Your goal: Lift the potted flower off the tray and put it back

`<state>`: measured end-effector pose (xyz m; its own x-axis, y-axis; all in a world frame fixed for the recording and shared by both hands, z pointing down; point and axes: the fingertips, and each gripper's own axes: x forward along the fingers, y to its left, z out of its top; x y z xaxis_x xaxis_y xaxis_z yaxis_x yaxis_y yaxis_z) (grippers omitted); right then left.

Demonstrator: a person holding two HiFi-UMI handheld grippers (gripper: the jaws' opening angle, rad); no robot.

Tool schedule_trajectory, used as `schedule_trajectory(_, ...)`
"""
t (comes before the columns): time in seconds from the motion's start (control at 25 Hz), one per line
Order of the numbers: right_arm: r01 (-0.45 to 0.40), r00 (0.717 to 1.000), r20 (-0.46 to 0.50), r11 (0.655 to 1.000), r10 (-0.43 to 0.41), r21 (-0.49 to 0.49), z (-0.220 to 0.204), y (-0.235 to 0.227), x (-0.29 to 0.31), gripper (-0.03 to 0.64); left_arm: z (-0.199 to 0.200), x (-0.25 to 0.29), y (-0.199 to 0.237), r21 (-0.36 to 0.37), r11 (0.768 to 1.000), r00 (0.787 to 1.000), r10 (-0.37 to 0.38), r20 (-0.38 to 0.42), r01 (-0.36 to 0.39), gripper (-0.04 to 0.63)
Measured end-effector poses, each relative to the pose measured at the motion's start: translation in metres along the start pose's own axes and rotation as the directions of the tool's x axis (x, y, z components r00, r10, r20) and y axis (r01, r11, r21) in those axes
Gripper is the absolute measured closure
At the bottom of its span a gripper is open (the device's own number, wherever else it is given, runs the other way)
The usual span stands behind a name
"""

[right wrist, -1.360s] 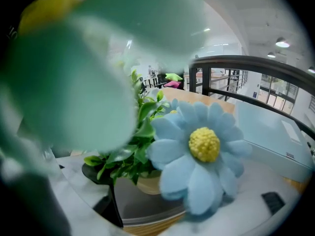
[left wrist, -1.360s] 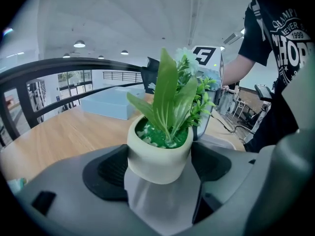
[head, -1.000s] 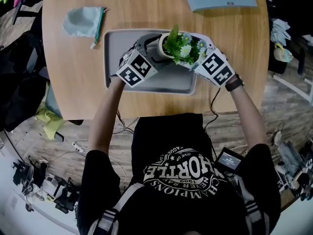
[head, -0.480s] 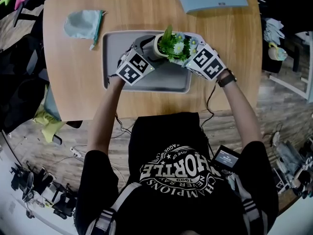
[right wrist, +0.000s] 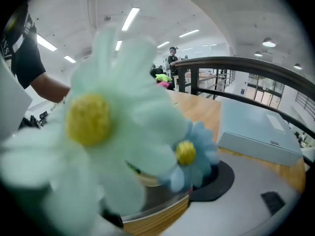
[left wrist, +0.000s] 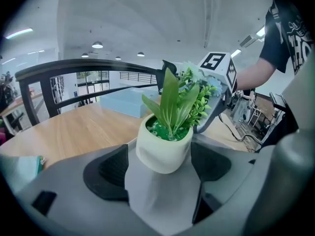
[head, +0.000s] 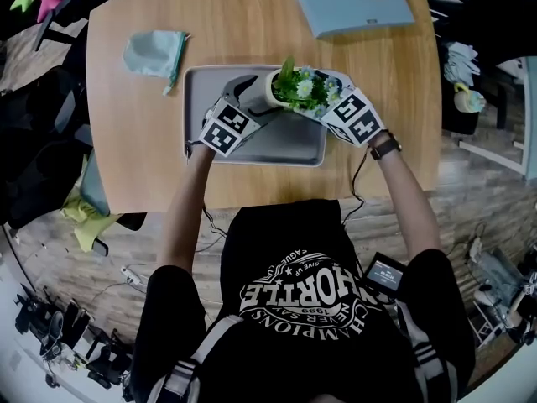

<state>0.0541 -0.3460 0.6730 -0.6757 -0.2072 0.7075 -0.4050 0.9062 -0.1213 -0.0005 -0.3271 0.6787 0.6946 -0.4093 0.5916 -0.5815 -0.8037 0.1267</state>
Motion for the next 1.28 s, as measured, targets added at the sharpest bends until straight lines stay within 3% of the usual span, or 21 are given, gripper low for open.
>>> schedule_trajectory(0.2, 0.049, 0.998, 0.026, 0.997, -0.05, 0.063, 0.0, -0.006, -0.021, 0.184, 0.009, -0.018, -0.004, -0.013, 0.999, 0.999, 0.032, 0.032, -0.032, 0.183)
schedule_trajectory(0.56, 0.146, 0.989, 0.034, 0.989, -0.146, 0.002, 0.014, -0.002, -0.053, 0.187, 0.036, -0.052, 0.003, -0.043, 0.993, 0.986, 0.11, 0.122, -0.105, 0.187)
schedule_trajectory(0.96, 0.203, 0.973, 0.099, 0.977, -0.209, 0.06, 0.041, 0.012, -0.095, 0.207, 0.074, -0.09, -0.003, -0.067, 0.981, 0.954, 0.192, 0.228, -0.182, 0.236)
schedule_trajectory(1.28, 0.292, 0.945, 0.138, 0.955, -0.297, 0.057, 0.058, 0.032, -0.124, 0.224, 0.089, -0.12, -0.024, -0.051, 0.974, 0.939, 0.225, 0.261, -0.219, 0.258)
